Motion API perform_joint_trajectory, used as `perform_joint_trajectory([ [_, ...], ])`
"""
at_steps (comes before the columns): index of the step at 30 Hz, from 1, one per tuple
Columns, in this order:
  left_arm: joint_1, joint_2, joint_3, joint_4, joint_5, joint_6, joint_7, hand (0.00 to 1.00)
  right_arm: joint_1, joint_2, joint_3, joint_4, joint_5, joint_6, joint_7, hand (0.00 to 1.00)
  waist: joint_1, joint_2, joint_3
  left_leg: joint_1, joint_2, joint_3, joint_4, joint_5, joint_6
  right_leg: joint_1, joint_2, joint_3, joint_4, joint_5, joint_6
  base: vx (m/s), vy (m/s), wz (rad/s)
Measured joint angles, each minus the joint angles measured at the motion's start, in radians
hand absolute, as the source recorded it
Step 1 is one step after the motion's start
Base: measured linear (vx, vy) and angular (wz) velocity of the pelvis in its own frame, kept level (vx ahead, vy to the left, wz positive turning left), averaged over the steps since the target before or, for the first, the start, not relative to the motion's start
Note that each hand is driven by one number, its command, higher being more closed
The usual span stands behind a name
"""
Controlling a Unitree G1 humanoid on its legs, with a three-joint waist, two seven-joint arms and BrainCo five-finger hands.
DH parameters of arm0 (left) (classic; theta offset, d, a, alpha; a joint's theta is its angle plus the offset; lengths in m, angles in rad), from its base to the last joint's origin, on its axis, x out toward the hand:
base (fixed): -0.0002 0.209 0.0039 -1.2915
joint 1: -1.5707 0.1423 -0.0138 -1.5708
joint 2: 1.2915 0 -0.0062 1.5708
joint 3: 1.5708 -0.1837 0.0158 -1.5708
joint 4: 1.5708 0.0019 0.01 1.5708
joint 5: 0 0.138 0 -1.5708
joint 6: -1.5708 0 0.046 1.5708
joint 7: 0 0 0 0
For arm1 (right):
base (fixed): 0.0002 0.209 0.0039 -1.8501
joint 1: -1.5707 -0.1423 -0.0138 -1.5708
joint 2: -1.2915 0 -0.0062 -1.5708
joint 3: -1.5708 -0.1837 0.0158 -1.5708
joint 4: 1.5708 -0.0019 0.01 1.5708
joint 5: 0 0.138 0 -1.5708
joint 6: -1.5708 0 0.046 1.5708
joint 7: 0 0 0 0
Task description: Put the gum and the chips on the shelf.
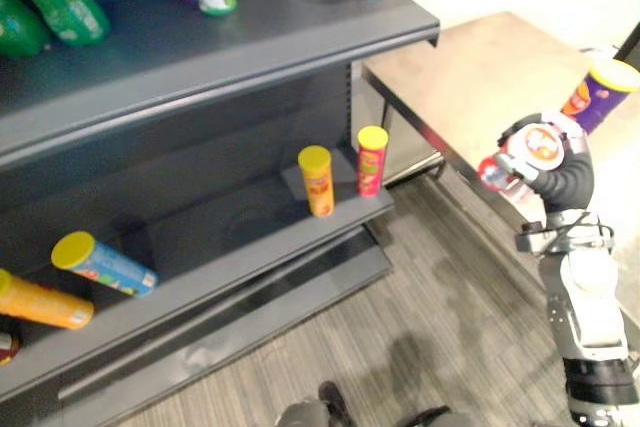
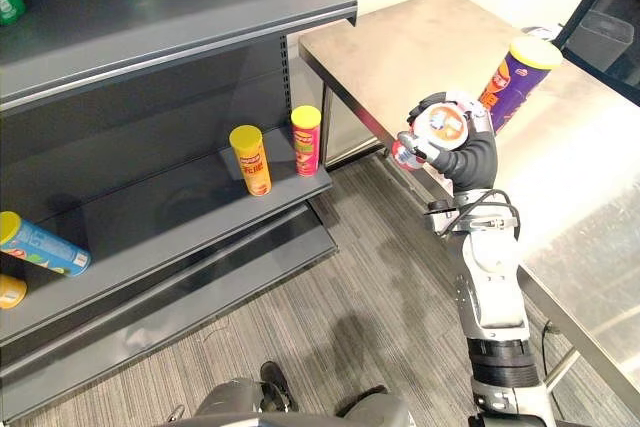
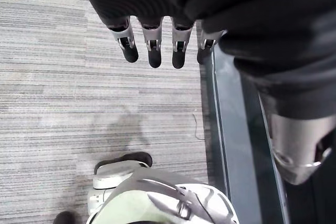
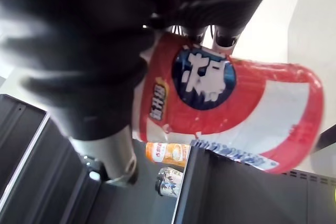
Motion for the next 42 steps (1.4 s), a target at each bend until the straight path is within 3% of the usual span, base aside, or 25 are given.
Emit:
perform_joint_trajectory([
  [7,0.0,0.0,0.009,0.0,-0.003,-0.002,-0.004,0.0,-0.026,0.0,0.073,0.005,0.001,0.002,0.043,1.0,0.023,-0.002,0.0,-0.004,0.008,-0.006,0.029,-0.002,0.001,0.014,-0.006,-0.002,0.019,0.0,0.0,0.04,-0.011,0.09],
  [12,0.011,-0.006,0.009,-0.005,-0.01,-0.002,-0.007,0.0,-0.076,0.038,0.127,0.033,0.0,0.002,0.078,1.0,0.055,-0.01,0.005,-0.032,0.022,-0.036,0.133,-0.063,0.022,0.043,-0.041,-0.001,0.059,0.002,0.002,0.0,0.041,0.25],
  [14,0.02,-0.006,0.019,-0.007,-0.01,0.0,-0.003,0.0,-0.077,0.065,0.148,0.042,0.0,0.002,0.093,1.0,0.076,-0.015,0.006,-0.034,0.023,-0.059,0.168,-0.093,0.029,0.06,-0.045,0.005,0.07,0.025,0.015,-0.03,0.101,0.22],
  [16,0.022,-0.006,0.025,-0.01,-0.019,0.003,0.004,0.0,-0.076,0.08,0.16,0.041,0.001,0.002,0.105,1.0,0.083,-0.012,0.005,-0.046,0.011,-0.101,0.163,-0.101,0.034,0.054,-0.039,0.059,0.072,0.076,-0.006,-0.05,0.143,0.56],
  [17,0.021,-0.005,0.028,-0.032,-0.02,0.007,0.006,0.0,-0.064,0.089,0.158,0.039,0.002,0.002,0.108,1.0,0.07,-0.005,0.005,-0.056,0.0,-0.172,0.159,-0.101,0.043,0.004,-0.005,0.23,0.09,0.12,-0.059,-0.02,0.133,0.96],
  [18,0.02,-0.004,0.027,-0.043,-0.019,0.013,0.006,0.0,-0.05,0.092,0.156,0.036,0.001,0.002,0.107,1.0,0.068,-0.004,0.005,-0.061,-0.005,-0.205,0.155,-0.098,0.048,-0.011,0.03,0.323,0.086,0.104,-0.055,0.01,0.134,1.32],
  [20,0.007,0.026,0.018,-0.053,-0.004,0.029,0.014,0.0,0.008,0.101,0.162,0.018,0.0,0.002,0.089,1.0,0.045,-0.003,0.004,-0.07,-0.045,-0.325,0.123,-0.073,0.048,-0.043,0.174,0.602,0.054,0.022,0.018,0.05,0.091,1.57],
  [22,-0.01,0.034,0.006,-0.049,-0.001,0.061,0.029,0.0,0.039,0.099,0.175,-0.015,0.0,0.0,0.067,1.0,0.044,-0.009,-0.002,-0.065,-0.08,-0.369,0.078,-0.061,0.026,-0.074,0.251,0.714,0.01,-0.013,0.041,0.1,0.061,1.43],
  [23,-0.016,0.038,0.01,-0.038,-0.002,0.073,0.034,0.0,0.041,0.108,0.191,-0.016,0.0,-0.004,0.059,1.0,0.05,-0.044,-0.004,-0.069,-0.066,-0.341,0.106,-0.092,-0.003,-0.095,0.27,0.747,-0.026,-0.013,0.044,0.13,0.009,1.15],
  [24,-0.021,0.048,0.009,-0.037,-0.005,0.083,0.036,0.0,0.03,0.13,0.196,-0.028,0.001,-0.009,0.057,1.0,0.048,-0.037,-0.006,-0.127,-0.038,-0.38,0.231,-0.084,0.092,-0.124,0.266,0.772,-0.034,-0.013,0.078,0.13,-0.063,0.8],
  [25,-0.03,0.049,0.01,-0.028,-0.012,0.1,0.039,0.0,0.015,0.15,0.2,-0.031,0.001,-0.024,0.059,1.0,0.057,-0.036,0.011,-0.144,-0.051,-0.426,0.288,-0.139,0.051,-0.138,0.257,0.797,-0.055,-0.017,0.116,0.09,-0.058,0.78],
  [26,-0.028,0.055,0.01,-0.029,-0.018,0.104,0.04,0.0,0.022,0.161,0.215,-0.02,0.001,-0.024,0.068,1.0,0.058,-0.048,0.009,-0.134,-0.068,-0.422,0.292,-0.14,0.05,-0.123,0.24,0.804,-0.073,-0.042,0.11,0.09,-0.049,0.56],
  [28,-0.02,0.048,0.006,-0.031,-0.018,0.098,0.04,0.0,0.021,0.161,0.242,-0.003,0.005,-0.024,0.085,1.0,0.06,-0.034,0.012,-0.116,-0.068,-0.436,0.283,-0.139,0.049,-0.085,0.25,0.804,-0.102,-0.043,0.108,0.09,-0.007,0.3],
  [32,-0.023,0.028,-0.005,-0.031,-0.015,0.064,0.04,0.0,0.013,0.151,0.253,0.012,0.011,-0.032,0.094,1.0,0.072,-0.035,0.011,-0.114,-0.084,-0.443,0.249,-0.122,0.038,-0.064,0.258,0.789,-0.176,-0.05,0.095,0.01,-0.047,0.02],
  [36,-0.023,0.025,-0.01,-0.032,-0.011,0.029,0.042,0.0,0.01,0.123,0.254,0.051,0.02,-0.046,0.091,1.0,0.048,-0.033,0.013,-0.116,-0.114,-0.489,0.167,-0.046,0.015,-0.022,0.263,0.76,-0.277,-0.046,0.089,-0.03,-0.114,0.35],
  [42,-0.022,0.01,-0.009,-0.036,-0.016,0.016,0.04,0.0,0.008,0.121,0.219,0.051,0.021,-0.051,0.095,1.0,0.042,-0.019,0.023,-0.097,-0.099,-0.517,0.021,0.051,-0.028,-0.016,0.29,0.727,-0.316,-0.052,0.085,-0.13,-0.147,0.19],
])
